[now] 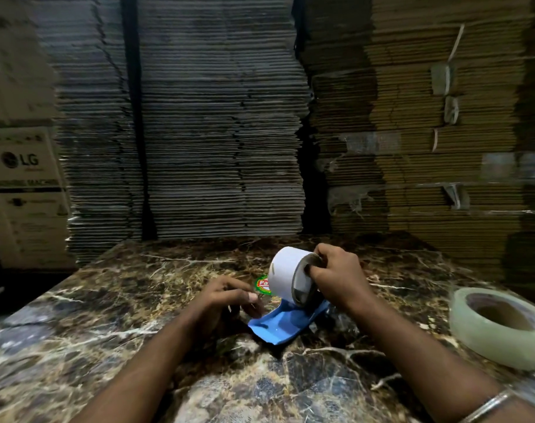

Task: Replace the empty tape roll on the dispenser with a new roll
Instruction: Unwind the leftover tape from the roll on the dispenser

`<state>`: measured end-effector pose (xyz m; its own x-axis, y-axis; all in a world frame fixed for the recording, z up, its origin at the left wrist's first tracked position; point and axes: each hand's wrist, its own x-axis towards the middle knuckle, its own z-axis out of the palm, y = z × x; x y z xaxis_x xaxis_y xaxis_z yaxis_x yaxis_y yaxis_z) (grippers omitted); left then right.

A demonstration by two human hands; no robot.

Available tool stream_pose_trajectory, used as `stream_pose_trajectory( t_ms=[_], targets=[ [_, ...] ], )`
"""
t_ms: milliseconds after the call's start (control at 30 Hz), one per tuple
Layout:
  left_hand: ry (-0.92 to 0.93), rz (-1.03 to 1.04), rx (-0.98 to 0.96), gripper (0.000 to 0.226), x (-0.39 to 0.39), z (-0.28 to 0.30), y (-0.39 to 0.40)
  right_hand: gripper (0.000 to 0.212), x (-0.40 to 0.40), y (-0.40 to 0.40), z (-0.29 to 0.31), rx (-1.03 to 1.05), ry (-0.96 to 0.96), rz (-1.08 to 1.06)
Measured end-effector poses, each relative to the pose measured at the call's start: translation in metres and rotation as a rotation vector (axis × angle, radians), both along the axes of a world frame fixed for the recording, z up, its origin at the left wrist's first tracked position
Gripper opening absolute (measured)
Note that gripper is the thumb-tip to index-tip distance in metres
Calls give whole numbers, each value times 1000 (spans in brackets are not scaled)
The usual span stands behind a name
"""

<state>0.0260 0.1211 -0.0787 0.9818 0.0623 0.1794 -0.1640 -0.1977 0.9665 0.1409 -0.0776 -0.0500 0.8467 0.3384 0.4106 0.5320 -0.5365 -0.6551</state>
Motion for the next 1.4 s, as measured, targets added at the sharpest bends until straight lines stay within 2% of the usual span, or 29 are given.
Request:
stream_pose_trajectory(
  t_ms=[133, 333, 500, 600, 700, 800, 900, 1000, 1233, 1400],
  targets=[
    [-37, 12, 57, 44, 1, 0, -7, 6, 1, 3, -5, 96, -24, 87],
    [-286, 255, -45, 18, 3, -1, -17, 6, 0, 8, -11, 190, -19, 190],
    [-340, 213, -115, 45, 2, 2, -27, 23, 2, 18, -17, 207, 67, 330],
    [-320, 195, -171, 51, 0, 2, -29, 27, 3, 21, -21, 200, 61, 375],
    [-331, 203, -87, 51, 0, 4, -31, 28, 1, 18, -19, 300, 117, 420],
    [-305, 176, -60, 55, -1, 5, -32, 46, -1, 13, -15, 361, 216, 503],
    [-264, 142, -82, 55, 0, 3, -32, 57, -2, 8, -14, 288, 245, 644],
    [-259, 144, -68, 53, -1, 4, -33, 70, -7, 4, -13, 167, 163, 677],
    [-221, 179, -68, 43, -1, 4, -33, 61, 1, 0, -12, 235, 174, 664],
    [-190, 208, -76, 37, 0, 7, -36, 67, 19, -10, -12, 309, 251, 738]
  ],
)
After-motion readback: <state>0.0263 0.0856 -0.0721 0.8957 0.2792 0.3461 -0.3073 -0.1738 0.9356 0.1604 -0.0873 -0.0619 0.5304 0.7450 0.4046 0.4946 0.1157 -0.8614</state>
